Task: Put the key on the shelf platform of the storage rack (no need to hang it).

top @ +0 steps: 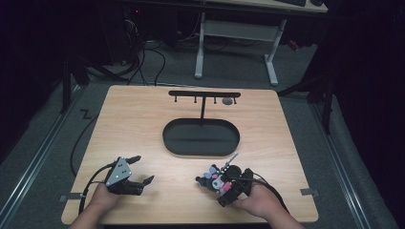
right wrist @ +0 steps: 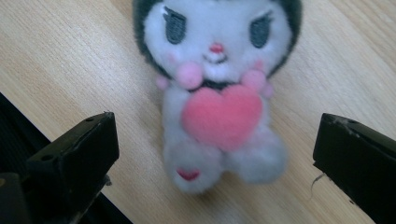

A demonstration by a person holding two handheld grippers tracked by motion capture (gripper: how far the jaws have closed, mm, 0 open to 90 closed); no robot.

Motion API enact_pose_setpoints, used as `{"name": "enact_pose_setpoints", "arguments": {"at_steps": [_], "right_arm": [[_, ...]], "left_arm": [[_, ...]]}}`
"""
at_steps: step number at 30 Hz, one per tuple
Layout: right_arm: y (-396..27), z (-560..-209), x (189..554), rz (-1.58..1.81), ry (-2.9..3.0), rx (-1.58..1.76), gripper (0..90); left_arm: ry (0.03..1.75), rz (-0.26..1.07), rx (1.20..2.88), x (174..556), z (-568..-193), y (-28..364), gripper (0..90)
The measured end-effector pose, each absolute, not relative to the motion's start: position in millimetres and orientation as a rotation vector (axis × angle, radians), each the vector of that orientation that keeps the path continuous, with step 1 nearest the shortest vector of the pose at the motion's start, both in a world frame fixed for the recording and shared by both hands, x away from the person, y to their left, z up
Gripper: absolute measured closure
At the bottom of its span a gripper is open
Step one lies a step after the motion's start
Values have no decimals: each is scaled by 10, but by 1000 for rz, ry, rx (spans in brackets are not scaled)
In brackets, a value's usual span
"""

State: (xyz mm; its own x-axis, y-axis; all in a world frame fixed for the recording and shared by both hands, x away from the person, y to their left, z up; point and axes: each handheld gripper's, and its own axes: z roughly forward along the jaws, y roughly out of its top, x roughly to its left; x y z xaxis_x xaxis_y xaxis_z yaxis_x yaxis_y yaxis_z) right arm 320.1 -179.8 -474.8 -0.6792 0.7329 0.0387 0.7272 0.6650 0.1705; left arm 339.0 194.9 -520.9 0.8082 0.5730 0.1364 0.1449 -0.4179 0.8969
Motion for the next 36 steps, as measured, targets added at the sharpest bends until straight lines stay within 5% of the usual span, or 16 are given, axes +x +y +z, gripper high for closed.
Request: {"name": "enact_pose_setpoints", "arguments": {"at_steps": [12, 29, 36], "right_arm": [[-1705, -4832, 3214, 291, 2842, 1212, 51], [-1879, -4841, 3137, 355, 2807, 1255, 413], [-1872, -4835, 3137, 358, 2813, 1255, 465]], "left_arm": [[530, 520, 1969, 3396, -5208, 1954, 154], [531, 522, 1972, 3398, -5208, 1951, 154], [532, 519, 1975, 3400, -5208, 1950, 154]]}}
